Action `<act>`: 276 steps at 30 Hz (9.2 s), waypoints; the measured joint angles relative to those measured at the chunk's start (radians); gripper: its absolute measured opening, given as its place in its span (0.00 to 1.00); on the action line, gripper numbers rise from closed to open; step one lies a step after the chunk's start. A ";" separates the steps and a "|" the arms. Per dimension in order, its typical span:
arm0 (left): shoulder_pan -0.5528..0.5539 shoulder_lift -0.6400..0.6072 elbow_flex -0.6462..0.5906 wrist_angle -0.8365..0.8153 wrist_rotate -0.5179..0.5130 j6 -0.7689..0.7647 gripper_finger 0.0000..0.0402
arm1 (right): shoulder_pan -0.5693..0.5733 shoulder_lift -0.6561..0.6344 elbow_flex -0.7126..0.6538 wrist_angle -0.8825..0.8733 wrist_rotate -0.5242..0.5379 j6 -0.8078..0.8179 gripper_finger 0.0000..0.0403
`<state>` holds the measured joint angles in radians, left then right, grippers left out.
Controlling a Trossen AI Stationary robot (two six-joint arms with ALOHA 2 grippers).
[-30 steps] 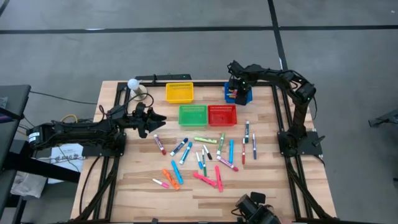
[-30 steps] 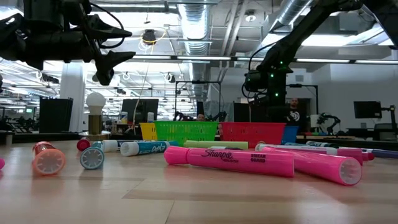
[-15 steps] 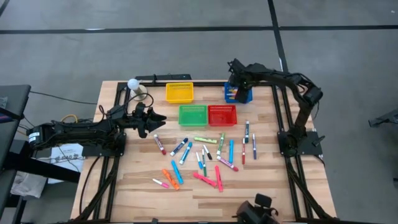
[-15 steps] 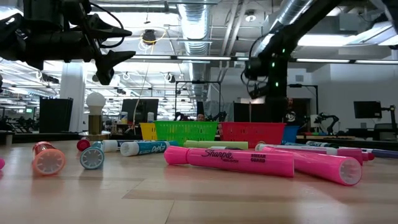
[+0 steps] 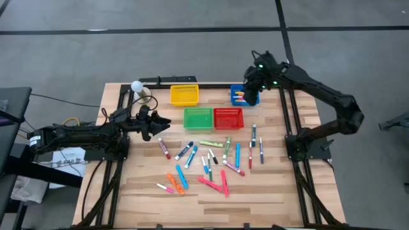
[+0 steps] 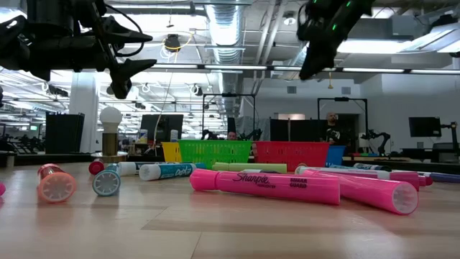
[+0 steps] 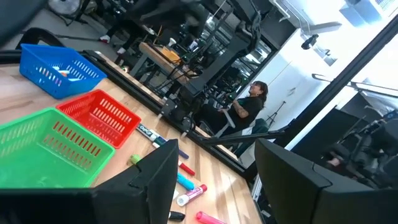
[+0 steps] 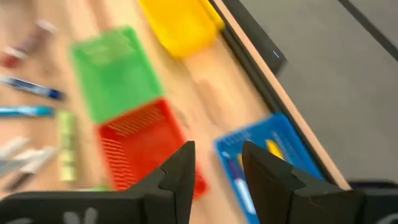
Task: Pick & Place Markers
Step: Put the pink highlighter into the blue bin
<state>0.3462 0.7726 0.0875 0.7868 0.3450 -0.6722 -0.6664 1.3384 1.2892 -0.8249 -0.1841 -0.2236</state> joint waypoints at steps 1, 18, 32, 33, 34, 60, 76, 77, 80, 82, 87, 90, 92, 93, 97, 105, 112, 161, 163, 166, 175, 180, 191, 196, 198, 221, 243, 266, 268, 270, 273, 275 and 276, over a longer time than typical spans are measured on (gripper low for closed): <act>0.000 0.000 0.000 0.000 0.000 -0.015 0.52 | 0.013 -0.023 0.000 0.000 -0.015 0.013 0.31; -0.118 0.000 0.020 0.041 0.102 -0.122 0.52 | 0.310 -0.262 -0.194 0.180 0.122 0.318 0.30; -0.378 -0.001 0.131 -0.013 0.069 -0.058 0.52 | 0.424 -0.511 -0.470 0.328 0.230 0.528 0.30; -0.397 -0.001 0.142 -0.042 0.061 -0.056 0.52 | 0.424 -0.533 -0.485 0.335 0.242 0.538 0.30; -0.417 0.000 0.156 -0.073 0.045 -0.049 0.52 | 0.424 -0.557 -0.501 0.347 0.245 0.544 0.30; -1.072 0.156 0.377 -0.607 -0.711 -0.692 0.52 | 0.424 -0.949 -0.808 0.470 0.228 0.627 0.30; -1.151 0.483 0.566 -0.767 -0.376 -0.638 0.52 | 0.424 -0.974 -0.830 0.475 0.182 0.626 0.30; -1.136 0.489 0.566 -0.801 -0.338 -0.618 0.52 | 0.424 -0.974 -0.830 0.475 0.182 0.626 0.30; -1.089 0.495 0.566 -0.895 -0.271 -0.540 0.52 | 0.424 -0.974 -0.830 0.475 0.182 0.627 0.30; -1.062 0.495 0.566 -0.964 -0.268 -0.459 0.52 | 0.424 -0.974 -0.830 0.475 0.183 0.632 0.30; -0.987 0.495 0.566 -1.035 -0.267 -0.283 0.52 | 0.424 -0.974 -0.830 0.475 0.183 0.653 0.30; -0.963 0.495 0.566 -1.032 -0.285 -0.173 0.52 | 0.424 -0.974 -0.830 0.475 0.183 0.661 0.30; -0.951 0.495 0.566 -1.026 -0.319 -0.144 0.52 | 0.424 -0.974 -0.830 0.475 0.183 0.661 0.30; -0.945 0.495 0.566 -1.021 -0.329 -0.146 0.52 | 0.424 -0.974 -0.830 0.475 0.183 0.661 0.30; -0.933 0.495 0.566 -0.995 -0.330 -0.169 0.52 | 0.424 -0.974 -0.830 0.475 0.183 0.661 0.30; -0.931 0.494 0.565 -0.988 -0.353 -0.151 0.52 | 0.424 -0.974 -0.830 0.475 0.184 0.661 0.30; -0.960 0.495 0.565 -1.019 -0.353 -0.028 0.52 | 0.424 -0.974 -0.830 0.475 0.184 0.660 0.30; -1.030 0.807 0.599 -1.074 -0.464 0.028 0.52 | 0.422 -0.973 -0.830 0.467 0.211 0.658 0.30; -1.035 0.808 0.599 -1.072 -0.469 0.028 0.52 | 0.422 -0.973 -0.830 0.467 0.211 0.658 0.30; -1.041 0.808 0.599 -1.072 -0.477 0.028 0.52 | 0.422 -0.973 -0.830 0.467 0.211 0.658 0.30; -1.042 0.808 0.598 -1.078 -0.484 0.047 0.45 | 0.422 -0.973 -0.830 0.467 0.211 0.659 0.30; -1.042 0.808 0.598 -1.087 -0.488 0.047 0.35 | 0.422 -0.973 -0.830 0.467 0.211 0.659 0.30; -1.041 0.808 0.598 -1.080 -0.409 0.032 0.11 | 0.422 -0.973 -0.830 0.467 0.212 0.659 0.30; -1.042 0.808 0.598 -1.077 -0.333 0.010 0.10 | 0.422 -0.973 -0.830 0.467 0.212 0.658 0.30; -1.042 0.801 0.597 -1.082 -0.315 0.002 0.12 | 0.422 -0.973 -0.830 0.467 0.212 0.651 0.30; -0.866 0.347 0.596 -1.001 -0.317 -0.384 0.11 | 0.422 -0.974 -0.830 0.468 0.212 0.643 0.30; -0.477 0.409 0.597 -0.391 -0.318 -0.380 0.11 | 0.438 -0.926 -0.830 0.563 0.184 0.897 0.30; -0.321 0.659 0.598 0.009 -0.319 -0.380 0.11 | 0.514 -0.384 -0.829 1.294 0.178 0.871 0.57; -0.319 0.664 0.598 0.009 -0.319 -0.380 0.12 | 0.514 -0.334 -0.829 1.366 0.175 0.892 0.62; -0.318 0.664 0.598 0.013 -0.319 -0.380 0.12 | 0.514 -0.281 -0.829 1.449 0.169 0.911 0.66; -0.318 0.664 0.598 0.017 -0.326 -0.358 0.11 | 0.516 -0.204 -0.828 1.576 0.158 0.958 0.68; -0.318 0.664 0.598 0.021 -0.333 -0.352 0.11 | 0.522 -0.153 -0.818 1.634 0.157 0.983 0.68; -0.318 0.664 0.598 0.022 -0.338 -0.351 0.11 | 0.526 -0.129 -0.807 1.649 0.157 0.984 0.68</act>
<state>0.0283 1.4364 0.6853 0.8085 0.0068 -1.0235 -0.1401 1.2093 0.4824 0.8238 -0.0274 0.7609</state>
